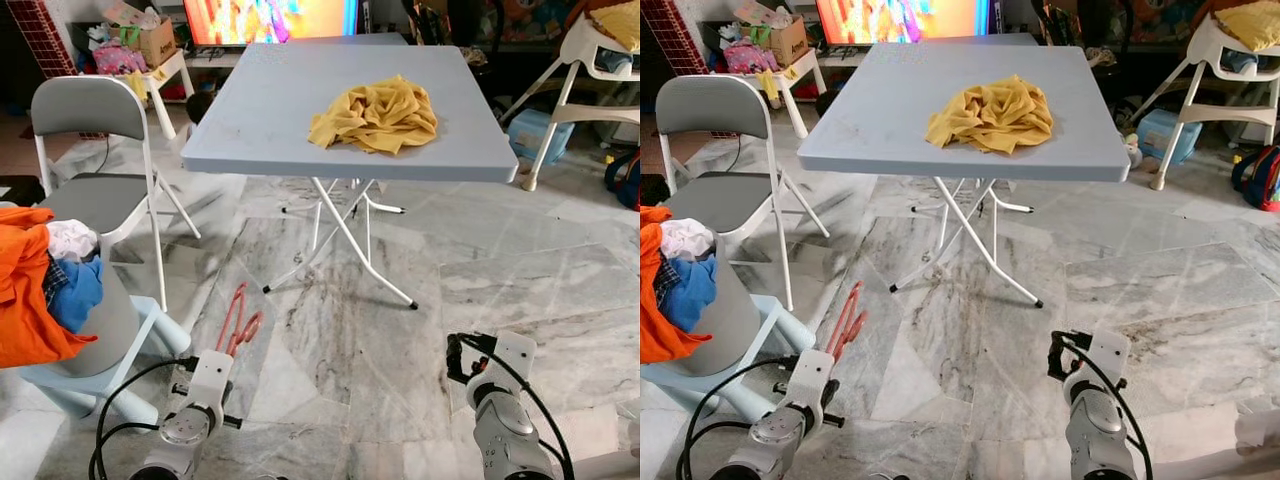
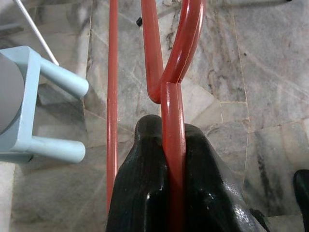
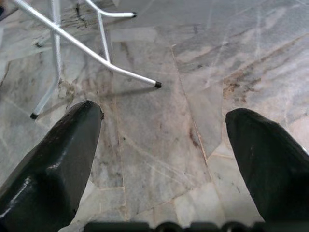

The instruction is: Hang hanger

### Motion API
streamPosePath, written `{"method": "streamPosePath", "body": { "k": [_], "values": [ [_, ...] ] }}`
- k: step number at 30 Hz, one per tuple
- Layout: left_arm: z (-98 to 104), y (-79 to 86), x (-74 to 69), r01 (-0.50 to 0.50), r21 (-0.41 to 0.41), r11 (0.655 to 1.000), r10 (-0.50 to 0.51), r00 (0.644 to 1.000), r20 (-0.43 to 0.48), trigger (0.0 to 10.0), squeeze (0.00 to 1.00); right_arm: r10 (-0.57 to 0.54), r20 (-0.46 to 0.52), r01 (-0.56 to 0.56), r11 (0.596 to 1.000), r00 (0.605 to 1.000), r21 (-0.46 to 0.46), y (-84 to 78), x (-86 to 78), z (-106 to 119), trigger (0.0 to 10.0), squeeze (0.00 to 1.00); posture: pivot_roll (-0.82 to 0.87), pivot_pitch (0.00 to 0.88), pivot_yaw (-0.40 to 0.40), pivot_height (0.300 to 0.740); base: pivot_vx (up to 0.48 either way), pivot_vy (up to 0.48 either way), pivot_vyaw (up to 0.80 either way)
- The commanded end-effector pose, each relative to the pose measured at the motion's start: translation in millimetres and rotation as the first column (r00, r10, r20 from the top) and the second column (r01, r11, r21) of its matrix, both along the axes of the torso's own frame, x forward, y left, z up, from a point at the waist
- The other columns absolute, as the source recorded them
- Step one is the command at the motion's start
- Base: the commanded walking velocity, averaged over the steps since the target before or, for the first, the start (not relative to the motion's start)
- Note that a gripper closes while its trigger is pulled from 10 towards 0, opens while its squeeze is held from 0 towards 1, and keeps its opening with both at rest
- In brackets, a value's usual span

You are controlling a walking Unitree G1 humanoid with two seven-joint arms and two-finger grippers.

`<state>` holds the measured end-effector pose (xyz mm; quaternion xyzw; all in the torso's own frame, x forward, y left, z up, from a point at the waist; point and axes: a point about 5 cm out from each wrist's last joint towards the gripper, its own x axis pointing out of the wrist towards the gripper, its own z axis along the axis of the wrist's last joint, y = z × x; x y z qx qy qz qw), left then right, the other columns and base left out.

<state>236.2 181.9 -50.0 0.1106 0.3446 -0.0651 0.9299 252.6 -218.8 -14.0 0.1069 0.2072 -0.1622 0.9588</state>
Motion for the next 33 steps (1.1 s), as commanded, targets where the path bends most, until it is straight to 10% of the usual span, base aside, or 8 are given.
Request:
{"method": "streamPosePath", "body": {
  "k": [1,25,33],
  "values": [
    [2.0,2.4,3.1,-0.012,0.026,1.0,0.012,1.0,0.01,10.0,0.0,-0.041,-0.029,0.042,0.999,0.999,0.024,-2.1,-9.9,-8.8,10.0,0.0,-0.11,0.0,0.069,0.74,0.0,0.0,0.0],
    [-3.5,2.5,-3.3,0.018,-0.013,1.0,-0.019,0.999,-0.049,10.0,0.0,-0.018,-0.068,0.016,1.0,0.997,-0.026,2.7,-22.4,-21.5,10.0,0.0,-0.16,0.028,0.087,0.74,0.0,0.0,-0.18],
    [-21.5,-1.7,-29.6,0.058,0.017,0.998,-0.055,0.984,-0.169,10.0,0.0,0.047,-0.258,-0.06,0.997,0.965,-0.043,1.4,-45.1,-44.8,10.0,0.0,-0.15,0.047,0.072,0.74,0.0,0.0,-0.8]
  ]
}}
